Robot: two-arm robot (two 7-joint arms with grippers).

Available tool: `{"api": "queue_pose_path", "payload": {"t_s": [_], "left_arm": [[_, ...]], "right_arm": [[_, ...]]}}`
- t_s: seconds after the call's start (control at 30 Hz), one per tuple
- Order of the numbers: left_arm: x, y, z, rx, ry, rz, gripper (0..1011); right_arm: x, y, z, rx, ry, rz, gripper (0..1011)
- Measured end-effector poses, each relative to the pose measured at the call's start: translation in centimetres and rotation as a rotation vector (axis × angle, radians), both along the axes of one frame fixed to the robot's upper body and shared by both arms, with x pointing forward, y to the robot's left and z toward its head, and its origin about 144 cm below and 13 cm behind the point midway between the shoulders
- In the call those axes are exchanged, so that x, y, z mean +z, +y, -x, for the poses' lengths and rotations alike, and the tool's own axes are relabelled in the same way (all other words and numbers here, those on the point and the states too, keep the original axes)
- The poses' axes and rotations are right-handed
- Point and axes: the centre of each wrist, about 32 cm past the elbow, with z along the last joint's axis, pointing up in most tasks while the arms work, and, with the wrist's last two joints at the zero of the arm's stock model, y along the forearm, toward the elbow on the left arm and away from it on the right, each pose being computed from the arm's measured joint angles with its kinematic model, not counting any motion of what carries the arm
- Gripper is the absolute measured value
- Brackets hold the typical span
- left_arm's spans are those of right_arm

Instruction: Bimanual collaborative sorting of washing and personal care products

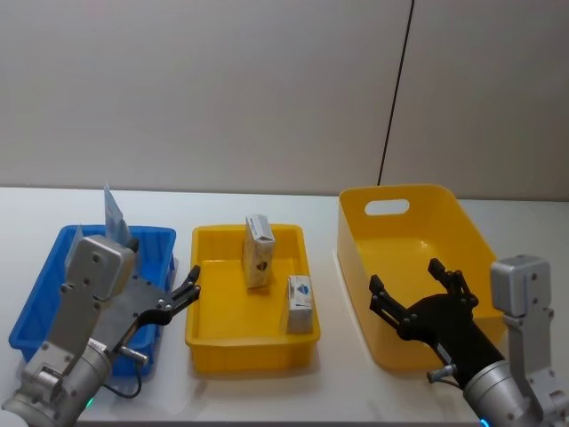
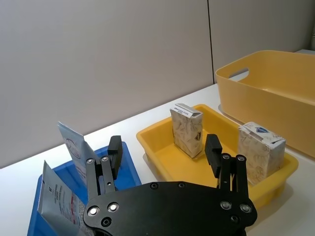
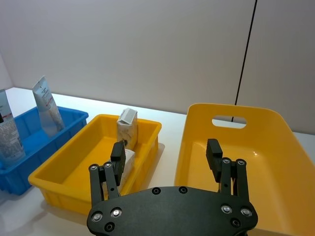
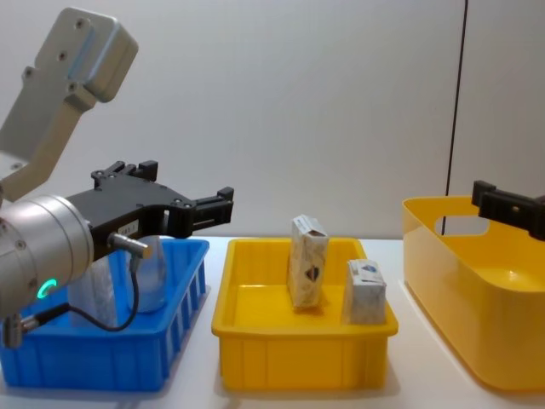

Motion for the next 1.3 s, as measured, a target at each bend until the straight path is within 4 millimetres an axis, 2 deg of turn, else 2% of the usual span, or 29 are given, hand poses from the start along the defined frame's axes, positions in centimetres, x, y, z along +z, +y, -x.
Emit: {"api": "queue_pose_path", "payload": {"t_s": [0.73,1.1,1.3], "left_arm": [[0.0,0.0,0.0,0.000,0.000,0.000,1002],[0.0,0.0,0.0,0.000,0.000,0.000,1001],[0.0,0.0,0.0,0.000,0.000,0.000,1001]], "right_arm": [[0.0,0.5,0.0,0.002,0.012,0.003,1004],[0.5,3.4,-0.1,-0.007,0.074,0.014,1004],[0.8,5.6,-0.3,-0.026,0.131,0.015,1004]]}}
